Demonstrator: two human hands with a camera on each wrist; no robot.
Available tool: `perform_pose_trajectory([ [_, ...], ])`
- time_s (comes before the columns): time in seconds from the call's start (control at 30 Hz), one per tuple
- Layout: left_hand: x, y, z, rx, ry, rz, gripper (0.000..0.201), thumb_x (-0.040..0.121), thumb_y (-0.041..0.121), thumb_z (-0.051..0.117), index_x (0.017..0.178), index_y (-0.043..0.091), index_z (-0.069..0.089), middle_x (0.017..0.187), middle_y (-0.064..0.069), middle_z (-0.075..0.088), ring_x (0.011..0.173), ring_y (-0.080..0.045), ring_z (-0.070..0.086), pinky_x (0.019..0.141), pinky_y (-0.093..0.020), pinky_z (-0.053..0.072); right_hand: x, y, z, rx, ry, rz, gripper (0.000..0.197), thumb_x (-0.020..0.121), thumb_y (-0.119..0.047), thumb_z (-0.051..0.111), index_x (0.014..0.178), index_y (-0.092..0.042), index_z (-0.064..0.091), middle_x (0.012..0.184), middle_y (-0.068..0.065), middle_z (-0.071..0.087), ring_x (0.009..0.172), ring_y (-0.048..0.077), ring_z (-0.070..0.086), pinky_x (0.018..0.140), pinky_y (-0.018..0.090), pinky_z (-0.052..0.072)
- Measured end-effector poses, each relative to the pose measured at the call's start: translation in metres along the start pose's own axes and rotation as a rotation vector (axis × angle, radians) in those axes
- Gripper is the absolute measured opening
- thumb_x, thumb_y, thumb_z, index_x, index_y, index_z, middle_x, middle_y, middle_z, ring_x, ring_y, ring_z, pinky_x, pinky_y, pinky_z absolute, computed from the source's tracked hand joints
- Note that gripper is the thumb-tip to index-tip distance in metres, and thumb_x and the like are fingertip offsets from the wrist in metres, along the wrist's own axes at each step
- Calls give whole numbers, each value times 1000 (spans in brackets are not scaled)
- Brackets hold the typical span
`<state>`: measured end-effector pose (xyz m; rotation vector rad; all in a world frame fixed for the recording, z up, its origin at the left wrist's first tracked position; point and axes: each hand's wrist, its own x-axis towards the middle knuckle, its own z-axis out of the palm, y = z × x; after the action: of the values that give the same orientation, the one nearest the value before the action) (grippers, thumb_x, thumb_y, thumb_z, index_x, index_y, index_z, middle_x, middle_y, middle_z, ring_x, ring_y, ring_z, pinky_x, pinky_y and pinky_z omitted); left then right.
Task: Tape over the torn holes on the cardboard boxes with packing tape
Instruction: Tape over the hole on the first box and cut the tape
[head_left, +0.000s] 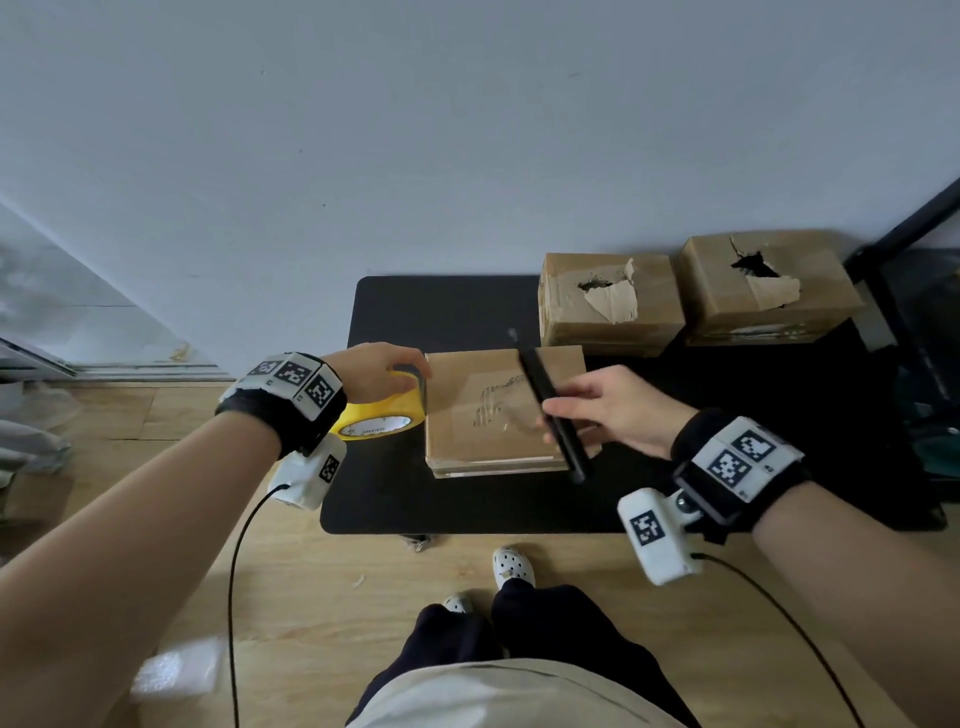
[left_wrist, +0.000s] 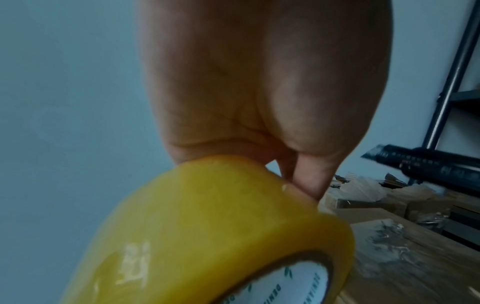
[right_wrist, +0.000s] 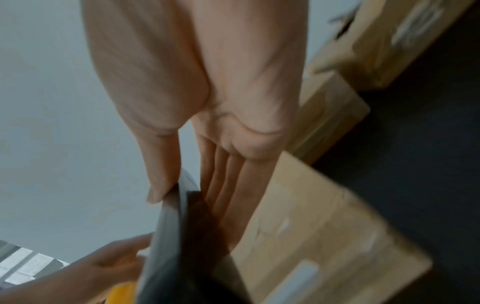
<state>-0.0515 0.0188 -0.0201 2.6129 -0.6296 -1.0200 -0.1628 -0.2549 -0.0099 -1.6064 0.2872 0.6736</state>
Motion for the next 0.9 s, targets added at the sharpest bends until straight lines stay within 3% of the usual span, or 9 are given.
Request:
perform_pose_trajectory([
  [0.13, 0, 1, 0, 25, 6, 19, 29, 96, 20, 43, 121, 30, 55, 128, 3, 53, 119, -18, 47, 102, -32, 34, 15, 7, 35, 103, -139, 136, 26, 92, -9, 58, 112, 6, 61, 97, 17, 69, 81, 23, 69, 69, 30, 58],
  [0.3, 1, -1, 2, 23, 5, 27, 31, 96, 20, 41, 122, 30, 54, 130, 5, 53, 121, -18, 46, 105, -33, 33, 28, 14, 51, 104, -160, 192, 28, 94, -12, 58, 112, 9, 60, 94, 18, 68, 80, 24, 69, 69, 34, 59],
  [0.57, 1, 2, 3, 34, 31, 56, 31, 97, 20, 40, 120, 33, 55, 129, 8, 54, 120, -17, 47, 105, -33, 34, 35, 11, 58, 129, -145, 200, 30, 94, -13, 57, 115, 8, 59, 91, 16, 68, 79, 25, 68, 71, 36, 59],
  [0.73, 2, 4, 6, 24, 49, 57, 31, 97, 19, 40, 121, 32, 55, 130, 7, 53, 121, -17, 47, 105, -31, 33, 33, 6, 57, 125, -164, 201, 26, 95, -17, 55, 109, 4, 62, 89, 14, 69, 78, 25, 69, 72, 35, 59],
  [0.9, 2, 2, 10, 12, 67, 51, 30, 97, 20, 39, 120, 31, 55, 128, 5, 54, 119, -18, 48, 101, -30, 33, 22, 11, 52, 89, -209, 209, 32, 96, -20, 54, 109, 9, 61, 88, 14, 69, 78, 24, 69, 71, 34, 59],
])
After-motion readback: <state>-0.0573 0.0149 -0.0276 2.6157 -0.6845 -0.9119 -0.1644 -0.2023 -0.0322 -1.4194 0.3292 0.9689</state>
